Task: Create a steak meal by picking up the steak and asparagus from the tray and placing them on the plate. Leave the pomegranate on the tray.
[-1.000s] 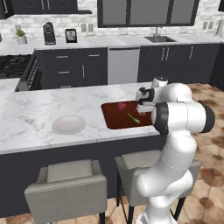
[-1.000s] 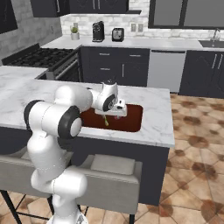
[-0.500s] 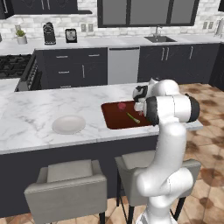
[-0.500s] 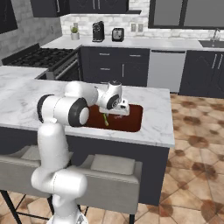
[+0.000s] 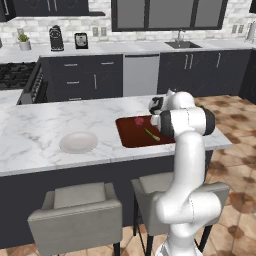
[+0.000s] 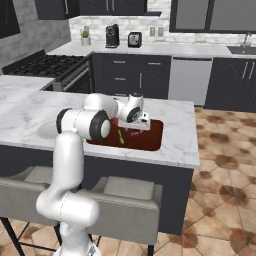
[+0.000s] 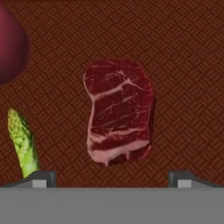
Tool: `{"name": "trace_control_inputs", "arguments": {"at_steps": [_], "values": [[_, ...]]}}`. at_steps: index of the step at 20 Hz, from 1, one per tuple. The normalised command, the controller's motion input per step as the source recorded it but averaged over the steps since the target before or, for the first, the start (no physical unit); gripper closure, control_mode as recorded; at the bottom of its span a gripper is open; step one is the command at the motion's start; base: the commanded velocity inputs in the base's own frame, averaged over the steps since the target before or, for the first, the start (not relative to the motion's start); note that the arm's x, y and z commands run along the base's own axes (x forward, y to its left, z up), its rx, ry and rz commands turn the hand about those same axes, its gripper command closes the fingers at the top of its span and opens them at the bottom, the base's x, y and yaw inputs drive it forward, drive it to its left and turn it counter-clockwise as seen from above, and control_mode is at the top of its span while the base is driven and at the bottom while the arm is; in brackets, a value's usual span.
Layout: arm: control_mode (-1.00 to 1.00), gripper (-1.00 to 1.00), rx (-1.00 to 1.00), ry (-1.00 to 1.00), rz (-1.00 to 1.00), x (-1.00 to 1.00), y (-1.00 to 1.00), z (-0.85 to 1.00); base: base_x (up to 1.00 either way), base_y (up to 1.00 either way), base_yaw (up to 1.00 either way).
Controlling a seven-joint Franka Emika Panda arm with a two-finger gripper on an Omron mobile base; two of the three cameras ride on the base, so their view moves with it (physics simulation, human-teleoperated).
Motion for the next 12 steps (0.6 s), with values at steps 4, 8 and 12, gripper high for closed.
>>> {"name": "trace_control_inputs", "arguments": {"at_steps": [4, 8, 12], "values": [[-1.00, -1.00, 0.00, 0.02, 0.00, 0.50, -0.01, -0.36, 0.00, 0.00, 0.00], [-1.00, -1.00, 0.00, 0.03, 0.01, 0.44, -0.12, -0.34, 0.00, 0.00, 0.00], [-1.00, -1.00, 0.00, 0.04, 0.01, 0.32, -0.05, -0.42, 0.00, 0.00, 0.00]]}}
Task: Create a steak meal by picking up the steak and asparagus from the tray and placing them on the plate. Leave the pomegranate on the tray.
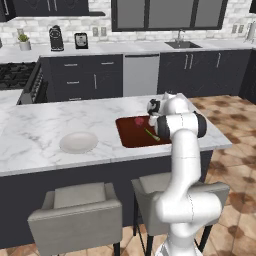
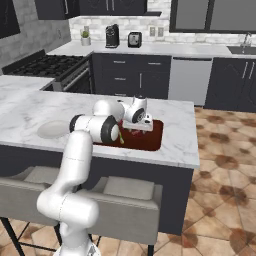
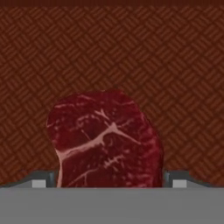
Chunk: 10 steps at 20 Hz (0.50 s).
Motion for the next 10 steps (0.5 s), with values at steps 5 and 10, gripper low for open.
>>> {"name": "trace_control_inputs", "arguments": {"at_steps": [5, 10], "values": [[-1.00, 1.00, -0.01, 0.01, 0.02, -0.08, 0.19, -0.40, 0.00, 0.00, 0.00], [-1.00, 1.00, 0.00, -0.01, 0.04, -0.48, 0.19, 0.19, 0.00, 0.00, 0.00]]}}
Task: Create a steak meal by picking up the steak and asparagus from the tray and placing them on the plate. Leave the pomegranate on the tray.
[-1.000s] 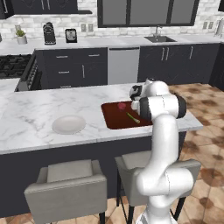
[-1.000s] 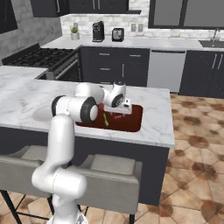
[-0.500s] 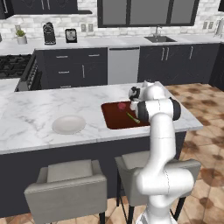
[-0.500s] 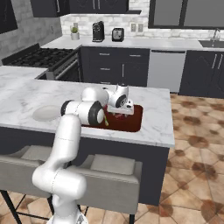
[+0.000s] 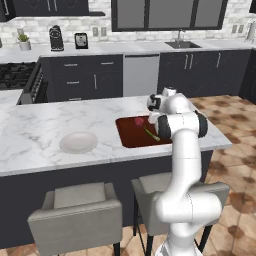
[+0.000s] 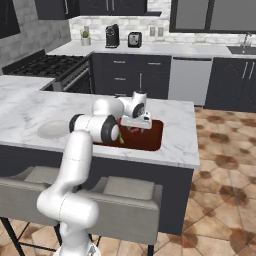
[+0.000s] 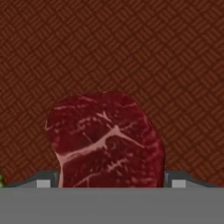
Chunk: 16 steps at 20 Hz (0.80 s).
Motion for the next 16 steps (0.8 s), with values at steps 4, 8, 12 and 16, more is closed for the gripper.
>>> {"name": "trace_control_inputs", "arguments": {"at_steps": [4, 8, 12, 16], "values": [[-1.00, 1.00, 0.00, -0.18, 0.03, -0.89, 0.11, 0.71, 0.00, 0.00, 0.00], [-1.00, 1.00, 0.00, -0.25, 0.05, -1.00, 0.18, 0.71, 0.00, 0.00, 0.00], [-1.00, 1.00, 0.00, -0.23, 0.11, -0.98, 0.71, 0.41, 0.00, 0.00, 0.00], [-1.00, 1.00, 0.00, -0.23, 0.16, -0.79, 0.99, 0.21, 0.00, 0.00, 0.00]]}}
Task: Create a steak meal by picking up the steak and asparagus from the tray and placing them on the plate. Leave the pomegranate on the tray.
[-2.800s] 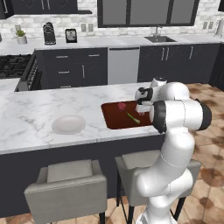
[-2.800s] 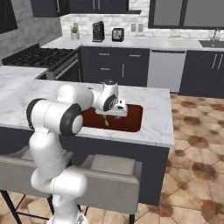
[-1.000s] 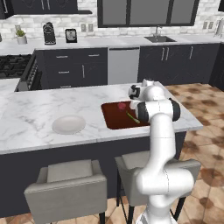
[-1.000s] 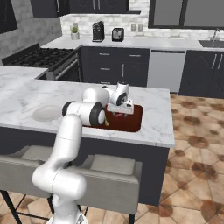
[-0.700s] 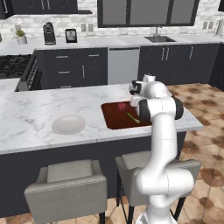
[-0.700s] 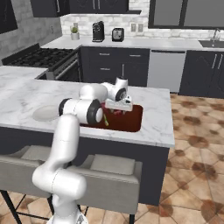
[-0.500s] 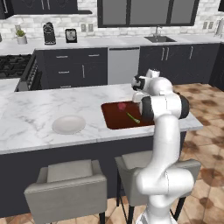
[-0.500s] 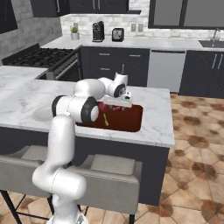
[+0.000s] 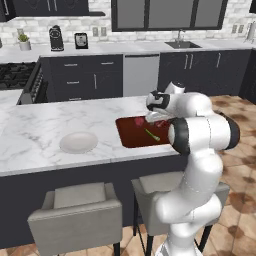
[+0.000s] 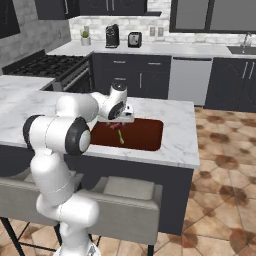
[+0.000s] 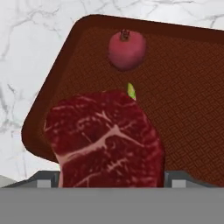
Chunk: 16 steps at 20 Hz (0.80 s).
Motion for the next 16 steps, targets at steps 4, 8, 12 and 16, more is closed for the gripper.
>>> {"name": "trace_control_inputs", "arguments": {"at_steps": [4, 8, 12, 16], "values": [[-1.00, 1.00, 0.02, -0.09, 0.16, -0.61, 1.00, 0.21, 0.00, 0.00, 0.00], [-1.00, 1.00, 0.12, 0.00, 0.13, -0.40, 1.00, 0.34, 0.00, 0.00, 0.00], [-1.00, 1.00, 0.17, 0.00, 0.10, -0.09, 1.00, 0.33, 0.00, 0.00, 0.00], [-1.00, 1.00, 0.17, 0.00, 0.06, 0.00, 1.00, 0.15, 0.00, 0.00, 0.00]]}}
